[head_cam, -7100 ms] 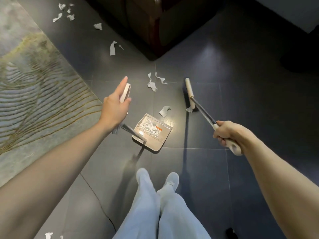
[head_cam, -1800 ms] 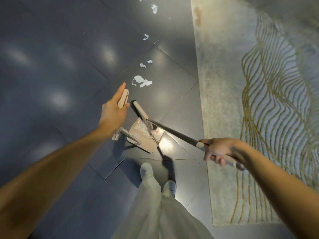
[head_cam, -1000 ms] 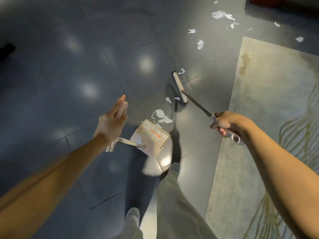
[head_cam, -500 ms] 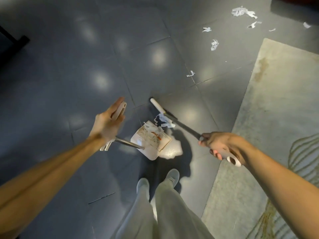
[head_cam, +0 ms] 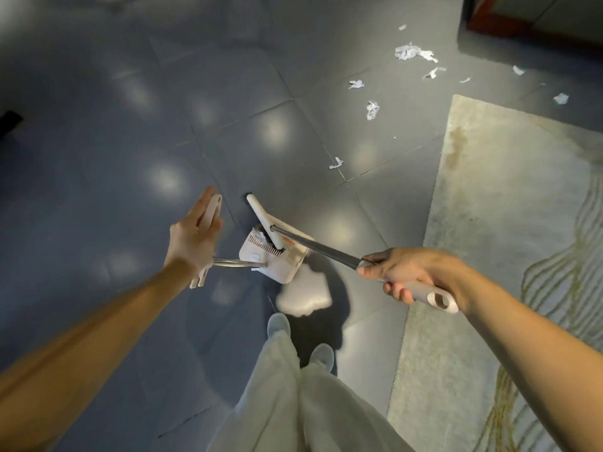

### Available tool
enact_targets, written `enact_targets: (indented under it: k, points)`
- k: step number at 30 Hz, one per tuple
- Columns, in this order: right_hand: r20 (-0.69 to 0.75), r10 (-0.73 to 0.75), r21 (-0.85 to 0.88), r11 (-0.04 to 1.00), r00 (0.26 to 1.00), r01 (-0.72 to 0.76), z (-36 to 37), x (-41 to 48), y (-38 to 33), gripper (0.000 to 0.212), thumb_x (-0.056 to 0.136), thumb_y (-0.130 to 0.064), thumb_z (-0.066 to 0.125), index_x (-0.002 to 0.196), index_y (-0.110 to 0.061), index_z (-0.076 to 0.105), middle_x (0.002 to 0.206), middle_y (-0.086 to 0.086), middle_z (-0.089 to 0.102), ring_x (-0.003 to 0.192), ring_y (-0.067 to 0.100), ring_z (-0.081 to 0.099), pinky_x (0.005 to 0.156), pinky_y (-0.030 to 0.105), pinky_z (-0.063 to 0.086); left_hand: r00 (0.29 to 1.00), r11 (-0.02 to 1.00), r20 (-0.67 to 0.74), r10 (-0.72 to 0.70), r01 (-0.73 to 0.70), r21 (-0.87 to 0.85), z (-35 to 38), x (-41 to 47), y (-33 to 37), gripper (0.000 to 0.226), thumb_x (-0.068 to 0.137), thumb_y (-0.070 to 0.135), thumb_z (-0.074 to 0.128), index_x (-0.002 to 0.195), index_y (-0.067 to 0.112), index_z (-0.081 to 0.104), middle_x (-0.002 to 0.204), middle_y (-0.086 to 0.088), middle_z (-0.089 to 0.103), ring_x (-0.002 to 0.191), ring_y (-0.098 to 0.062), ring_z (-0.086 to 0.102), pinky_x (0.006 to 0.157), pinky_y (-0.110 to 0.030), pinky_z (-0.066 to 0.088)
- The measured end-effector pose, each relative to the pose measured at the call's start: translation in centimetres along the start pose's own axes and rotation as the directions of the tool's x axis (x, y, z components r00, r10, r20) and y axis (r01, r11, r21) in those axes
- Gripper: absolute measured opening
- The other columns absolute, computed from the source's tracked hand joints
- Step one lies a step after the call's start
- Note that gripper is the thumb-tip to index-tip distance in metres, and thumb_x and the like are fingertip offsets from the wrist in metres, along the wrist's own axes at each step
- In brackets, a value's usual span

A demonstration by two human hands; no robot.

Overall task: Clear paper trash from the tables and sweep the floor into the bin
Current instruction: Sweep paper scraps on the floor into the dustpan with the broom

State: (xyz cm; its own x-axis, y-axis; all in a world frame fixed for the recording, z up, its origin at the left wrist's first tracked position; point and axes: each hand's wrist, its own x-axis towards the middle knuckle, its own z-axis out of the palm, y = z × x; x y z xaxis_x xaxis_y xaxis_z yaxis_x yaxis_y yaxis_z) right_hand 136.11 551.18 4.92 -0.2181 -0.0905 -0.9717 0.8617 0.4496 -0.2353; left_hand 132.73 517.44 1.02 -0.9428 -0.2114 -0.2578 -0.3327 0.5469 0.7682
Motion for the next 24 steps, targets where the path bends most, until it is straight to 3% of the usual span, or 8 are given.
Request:
enact_targets:
  k: [4, 6, 10, 16, 22, 24]
  points:
    - [-0.074, -0.051, 0.066, 0.996, 0.996, 0.056, -2.8, -0.3, -3.9, 0.036, 0.08, -0.029, 0.077, 0.11, -0.024, 0.059, 0.045, 0.002, 0.046, 0.033, 0.01, 0.039, 0.034, 0.016, 0.036, 0.998, 0.998, 0.001, 0.058, -0.058, -0.028, 0.1, 4.6, 2.6, 0.054, 0.093, 0.026, 0.052, 0.124, 0.068, 0.037, 0.085, 0.017, 0.061, 0.046, -0.009, 0.048, 0.064, -0.031, 0.049]
    - [-0.095, -0.071, 0.109, 0.991, 0.993, 0.082, -4.8, -0.4, -5.6, 0.036, 0.079, -0.03, 0.077, 0.109, -0.021, 0.059, 0.045, 0.001, 0.044, 0.032, 0.009, 0.037, 0.033, 0.015, 0.034, 0.997, 0.995, 0.002, 0.083, -0.083, -0.049, 0.8, 7.1, 4.1, 0.055, 0.094, 0.025, 0.053, 0.123, 0.069, 0.036, 0.092, 0.007, 0.065, 0.052, -0.02, 0.051, 0.065, -0.036, 0.053]
    - [-0.156, -0.101, 0.128, 0.984, 0.983, 0.121, -9.4, -0.6, -8.9, 0.036, 0.079, -0.034, 0.076, 0.107, -0.019, 0.06, 0.047, 0.001, 0.044, 0.034, 0.008, 0.034, 0.033, 0.015, 0.035, 0.993, 0.992, 0.017, 0.116, -0.115, -0.048, 2.9, 11.9, 7.7, 0.06, 0.094, 0.022, 0.052, 0.122, 0.072, 0.033, 0.104, 0.011, 0.065, 0.045, -0.013, 0.049, 0.05, -0.023, 0.048]
    - [-0.246, -0.13, 0.056, 0.987, 0.96, 0.148, -19.1, 0.7, -14.3, 0.041, 0.08, -0.043, 0.073, 0.11, -0.02, 0.057, 0.05, 0.001, 0.044, 0.037, 0.007, 0.033, 0.034, 0.016, 0.034, 0.995, 0.995, 0.016, 0.1, -0.099, -0.026, 7.9, 19.6, 12.5, 0.055, 0.095, 0.023, 0.051, 0.129, 0.063, 0.036, 0.084, 0.016, 0.061, 0.041, -0.004, 0.045, 0.043, -0.013, 0.043]
    - [-0.283, -0.164, -0.11, 0.984, 0.945, 0.138, -28.3, 4.8, -20.6, 0.044, 0.085, -0.038, 0.07, 0.115, -0.009, 0.055, 0.058, 0.004, 0.042, 0.048, 0.013, 0.035, 0.041, 0.022, 0.035, 0.999, 0.999, -0.017, 0.045, -0.045, -0.013, 11.6, 25.5, 15.3, 0.056, 0.096, 0.026, 0.052, 0.126, 0.069, 0.033, 0.093, 0.011, 0.062, 0.049, -0.008, 0.05, 0.06, -0.024, 0.048]
    - [-0.28, -0.15, -0.125, 0.985, 0.948, 0.119, -29.9, 6.3, -22.3, 0.042, 0.087, -0.035, 0.07, 0.115, -0.007, 0.056, 0.058, 0.005, 0.041, 0.049, 0.013, 0.035, 0.043, 0.022, 0.035, 1.0, 1.0, -0.027, 0.015, -0.015, -0.016, 12.4, 27.0, 16.0, 0.056, 0.096, 0.026, 0.053, 0.123, 0.071, 0.034, 0.092, 0.016, 0.062, 0.05, -0.007, 0.051, 0.059, -0.022, 0.048]
